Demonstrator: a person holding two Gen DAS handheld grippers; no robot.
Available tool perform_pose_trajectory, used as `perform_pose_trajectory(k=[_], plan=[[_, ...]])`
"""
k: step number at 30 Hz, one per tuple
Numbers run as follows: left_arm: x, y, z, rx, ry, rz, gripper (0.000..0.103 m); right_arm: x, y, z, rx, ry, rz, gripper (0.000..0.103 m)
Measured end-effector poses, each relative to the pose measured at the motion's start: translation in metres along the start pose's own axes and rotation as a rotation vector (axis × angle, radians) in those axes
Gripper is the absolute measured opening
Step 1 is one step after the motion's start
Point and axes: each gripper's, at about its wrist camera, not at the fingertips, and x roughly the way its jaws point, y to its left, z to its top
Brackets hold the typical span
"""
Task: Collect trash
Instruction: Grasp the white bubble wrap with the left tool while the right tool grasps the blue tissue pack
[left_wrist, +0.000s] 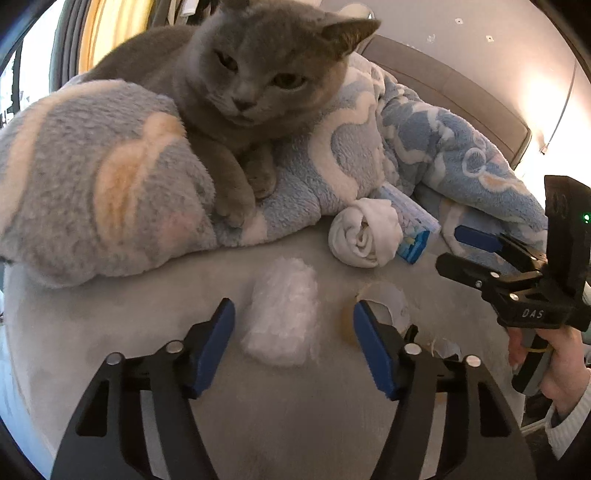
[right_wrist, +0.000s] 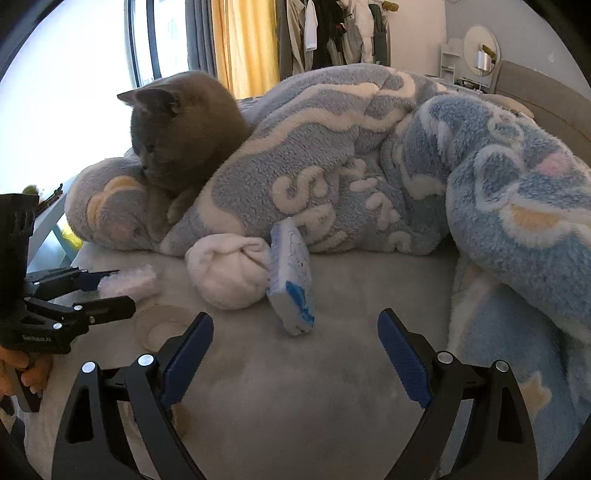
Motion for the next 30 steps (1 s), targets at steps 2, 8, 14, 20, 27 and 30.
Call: perform_pose_trajectory(k=[2, 8, 14, 20, 27, 30], plan=[[0.005, 0.001, 0.002, -0.005, 0.01, -0.012, 0.066, 0.006, -0.002, 0.001, 0.003, 0.01, -0.002, 0.074], [0.016, 0.005, 0.006, -0.022, 0.034, -0.025, 0.054, 0.02, -0.011, 0.004, 0.003, 0.028, -0.005, 0.053], [0.024, 0.007, 0.006, -0.028, 0.052, -0.025, 0.044, 0.032, -0.013, 0.01, 0.024, 0.034, 0.021, 0.043], [0.022, 0.012, 0.005, -0.056, 0.05, -0.059, 0.037, 0.043, -0.006, 0.015, 0.024, 0.051, 0.024, 0.024], [0.01, -0.001, -0.002, 0.015, 0.054, -0.068, 0.034, 0.041, 0.0, 0.023, 0.046, 0.039, 0.015, 0.012], [0.008, -0.007, -0.006, 0.033, 0.054, -0.064, 0.034, 0.038, -0.002, 0.023, 0.063, 0.042, 0.008, 0.012]])
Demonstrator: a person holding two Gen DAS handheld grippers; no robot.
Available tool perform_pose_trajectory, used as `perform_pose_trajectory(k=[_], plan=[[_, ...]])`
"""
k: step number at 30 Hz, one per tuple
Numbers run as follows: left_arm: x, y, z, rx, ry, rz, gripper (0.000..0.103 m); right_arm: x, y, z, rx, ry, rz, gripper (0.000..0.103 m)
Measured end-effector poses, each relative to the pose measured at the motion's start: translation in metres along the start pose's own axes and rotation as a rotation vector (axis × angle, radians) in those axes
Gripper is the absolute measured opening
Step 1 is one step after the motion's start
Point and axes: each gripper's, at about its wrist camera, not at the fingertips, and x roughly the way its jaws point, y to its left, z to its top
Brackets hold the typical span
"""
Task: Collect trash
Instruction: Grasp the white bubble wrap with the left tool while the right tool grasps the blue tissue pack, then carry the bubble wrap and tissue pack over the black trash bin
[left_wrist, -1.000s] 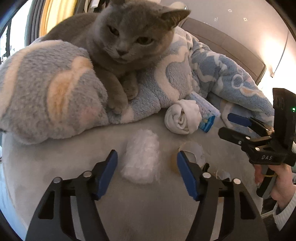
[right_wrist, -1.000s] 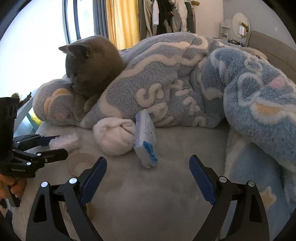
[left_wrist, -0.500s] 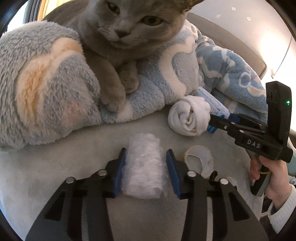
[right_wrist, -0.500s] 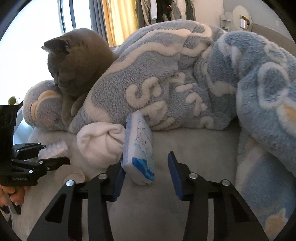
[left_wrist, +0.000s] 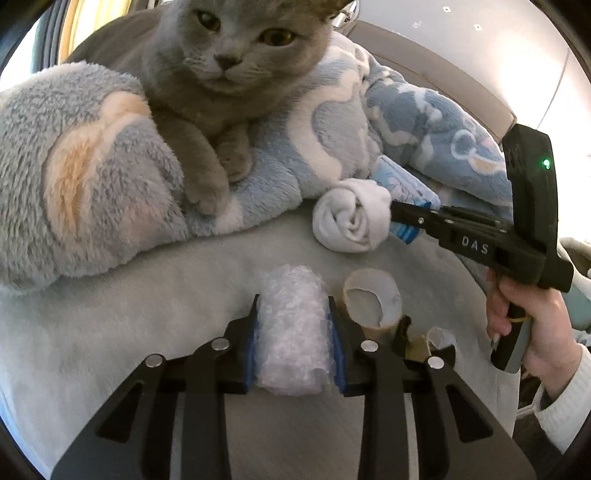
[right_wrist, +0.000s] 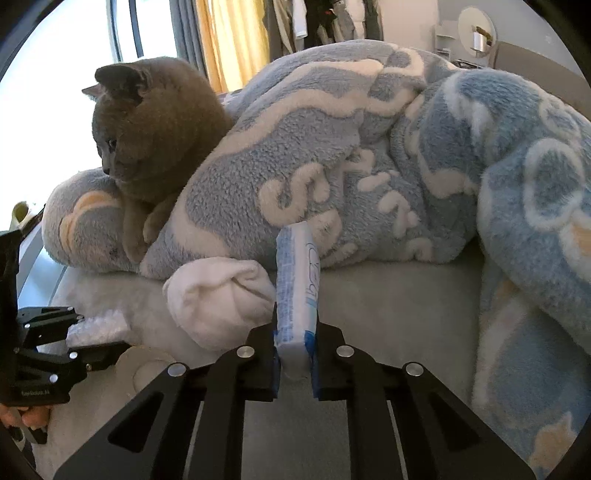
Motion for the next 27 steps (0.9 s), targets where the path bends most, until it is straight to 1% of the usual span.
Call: perform_pose_trajectory(k=[4, 11, 17, 27], plan=[[-0.008, -0.007, -0.008, 0.001, 0.002, 0.013, 0.034, -0.012, 0.001, -0.005, 0.007, -0.001, -0.004, 0.012], [-0.026, -0.02, -0.026, 0.002, 0.017, 0.037, 0.034, -0.037, 0.017, -0.014, -0.002, -0.011, -0.003, 0.012], [-0.051, -0.031, -0.05, 0.001, 0.039, 0.063, 0.034, -0.067, 0.03, -0.029, 0.007, -0.027, 0.007, 0.012], [-0.101, -0.045, -0.094, -0.009, 0.03, 0.127, 0.034, -0.112, 0.07, -0.062, -0.015, -0.044, 0.041, 0.012]])
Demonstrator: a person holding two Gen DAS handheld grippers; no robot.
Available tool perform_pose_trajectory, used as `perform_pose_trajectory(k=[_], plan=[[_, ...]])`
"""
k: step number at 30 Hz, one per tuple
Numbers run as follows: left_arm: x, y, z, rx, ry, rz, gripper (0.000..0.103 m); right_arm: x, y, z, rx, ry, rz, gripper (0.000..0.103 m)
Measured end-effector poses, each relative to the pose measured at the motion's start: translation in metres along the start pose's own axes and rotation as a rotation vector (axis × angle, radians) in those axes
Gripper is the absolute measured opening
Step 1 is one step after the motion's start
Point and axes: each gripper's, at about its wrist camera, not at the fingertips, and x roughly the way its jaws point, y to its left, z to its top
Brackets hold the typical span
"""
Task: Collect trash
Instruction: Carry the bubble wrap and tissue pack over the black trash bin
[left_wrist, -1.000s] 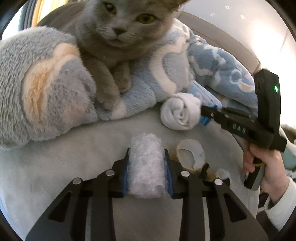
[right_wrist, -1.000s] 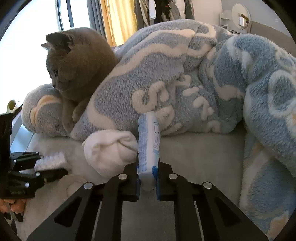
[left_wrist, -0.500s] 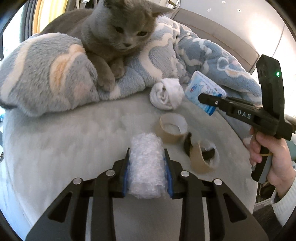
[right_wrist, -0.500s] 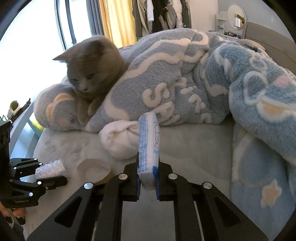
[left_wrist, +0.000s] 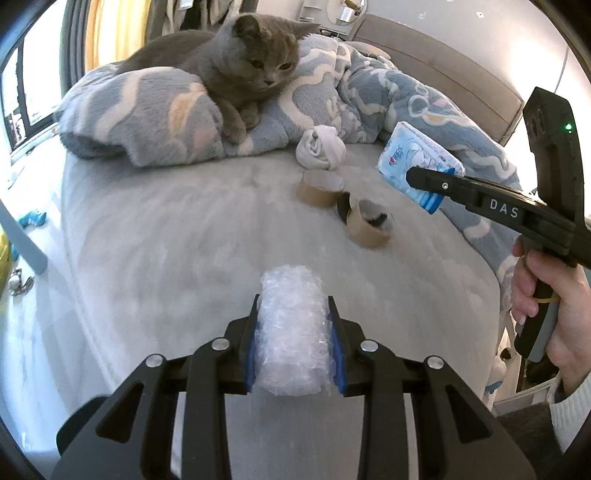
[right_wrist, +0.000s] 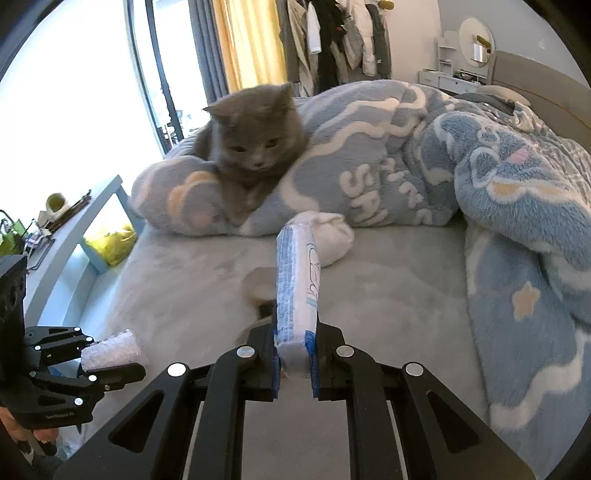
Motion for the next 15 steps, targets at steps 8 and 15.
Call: perform_pose_trajectory(k=[8, 15], plan=[[-0.036, 0.006, -0.038, -0.022, 0.002, 0.058, 0.034, -0.022, 0.034, -0.023, -0.017, 0.0, 0.045, 0.012], [-0.055, 0.025, -0.055, -0.077, 0.001, 0.109, 0.034, -0.024, 0.069, -0.036, -0.06, 0.022, 0.087, 0.012]])
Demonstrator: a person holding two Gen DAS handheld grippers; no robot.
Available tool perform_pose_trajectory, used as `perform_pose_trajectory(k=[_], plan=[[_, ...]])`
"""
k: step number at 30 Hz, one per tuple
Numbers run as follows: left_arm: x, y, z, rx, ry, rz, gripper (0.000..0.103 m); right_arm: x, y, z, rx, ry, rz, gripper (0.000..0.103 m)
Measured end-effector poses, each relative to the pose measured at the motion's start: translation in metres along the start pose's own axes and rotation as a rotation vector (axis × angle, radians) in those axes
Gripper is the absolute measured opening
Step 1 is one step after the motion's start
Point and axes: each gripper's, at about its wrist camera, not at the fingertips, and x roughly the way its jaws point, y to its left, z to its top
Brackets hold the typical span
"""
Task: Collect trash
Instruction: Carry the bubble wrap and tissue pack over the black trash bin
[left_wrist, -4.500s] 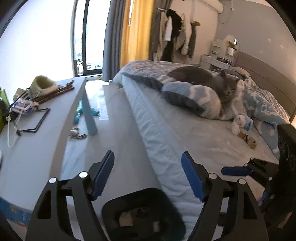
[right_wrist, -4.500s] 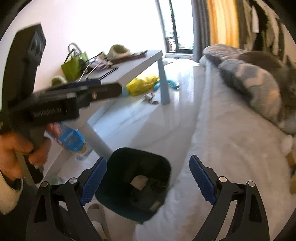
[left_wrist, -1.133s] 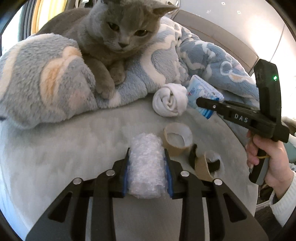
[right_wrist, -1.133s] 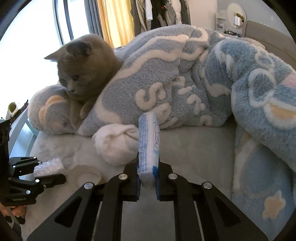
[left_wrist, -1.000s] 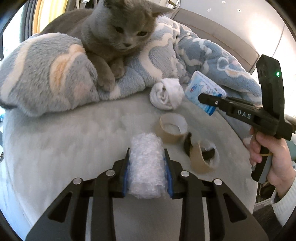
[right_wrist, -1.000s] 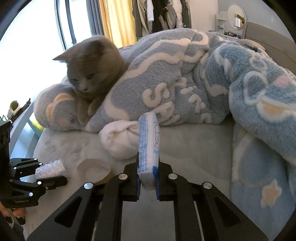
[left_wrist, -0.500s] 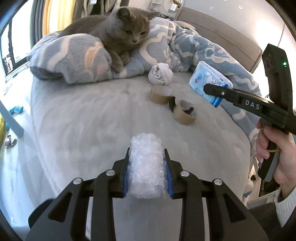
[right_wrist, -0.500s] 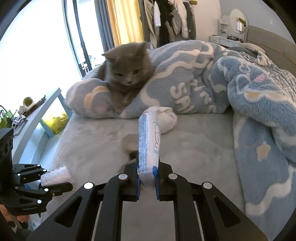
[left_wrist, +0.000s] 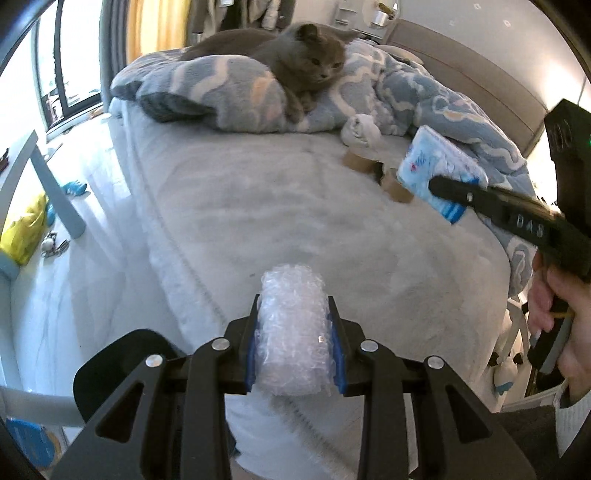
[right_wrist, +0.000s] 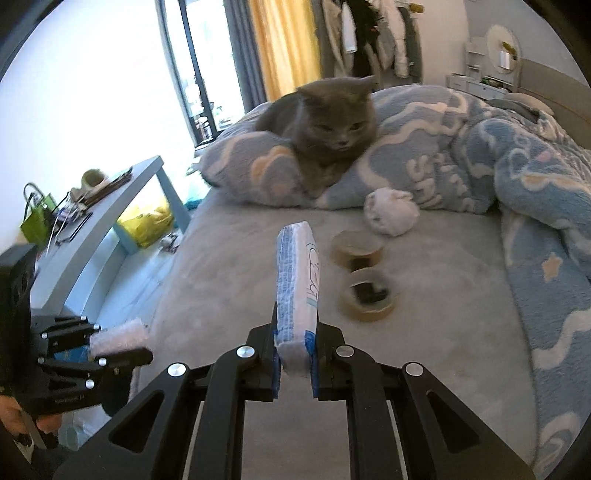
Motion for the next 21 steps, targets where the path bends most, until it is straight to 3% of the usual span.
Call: perform_pose_trajectory(k=[10, 21], plan=[[0.0, 0.042, -0.014, -0.047, 0.021, 0.088, 0.034, 0.019, 0.057, -0.001, -0.063, 0.046, 0.089, 0.012], [-0.01, 0.109, -0.041, -0.129, 0.051, 0.131, 0.034, 0.044, 0.128, 0.008, -0.145, 0.072, 0.139, 0.012]])
